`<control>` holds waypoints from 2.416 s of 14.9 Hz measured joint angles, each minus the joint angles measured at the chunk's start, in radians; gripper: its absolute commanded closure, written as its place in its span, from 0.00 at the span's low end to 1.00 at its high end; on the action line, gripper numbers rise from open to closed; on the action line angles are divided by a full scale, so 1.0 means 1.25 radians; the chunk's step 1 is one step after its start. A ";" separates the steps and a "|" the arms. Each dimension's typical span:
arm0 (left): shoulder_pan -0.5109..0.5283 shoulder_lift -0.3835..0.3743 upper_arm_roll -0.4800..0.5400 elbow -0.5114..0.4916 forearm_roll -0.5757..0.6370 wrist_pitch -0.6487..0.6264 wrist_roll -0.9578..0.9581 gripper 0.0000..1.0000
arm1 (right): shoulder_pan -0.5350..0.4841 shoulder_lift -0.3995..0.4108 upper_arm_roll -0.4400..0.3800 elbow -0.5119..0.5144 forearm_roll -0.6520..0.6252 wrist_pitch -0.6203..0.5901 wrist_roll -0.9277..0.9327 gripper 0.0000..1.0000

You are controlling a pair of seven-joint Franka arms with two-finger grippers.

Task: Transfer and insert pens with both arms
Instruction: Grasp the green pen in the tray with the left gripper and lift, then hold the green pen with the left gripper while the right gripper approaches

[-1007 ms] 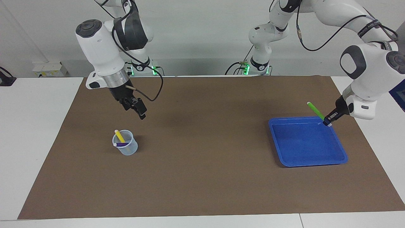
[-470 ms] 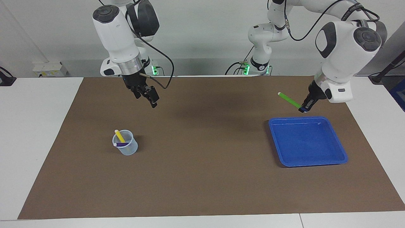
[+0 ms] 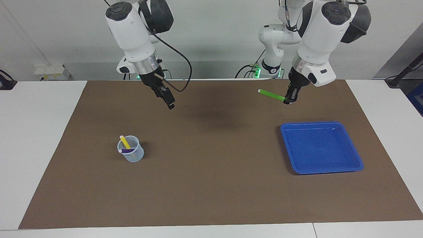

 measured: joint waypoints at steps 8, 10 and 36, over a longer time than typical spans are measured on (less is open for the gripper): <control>-0.085 -0.001 0.000 -0.003 -0.033 0.084 -0.395 1.00 | 0.032 -0.016 0.022 0.025 0.064 -0.014 0.206 0.04; -0.117 -0.001 0.000 -0.004 -0.034 0.114 -0.471 1.00 | 0.039 -0.016 0.026 0.031 0.085 -0.010 0.267 0.04; -0.269 0.000 0.003 -0.011 -0.012 0.251 -0.673 1.00 | 0.089 0.001 0.029 0.040 0.119 0.158 0.424 0.70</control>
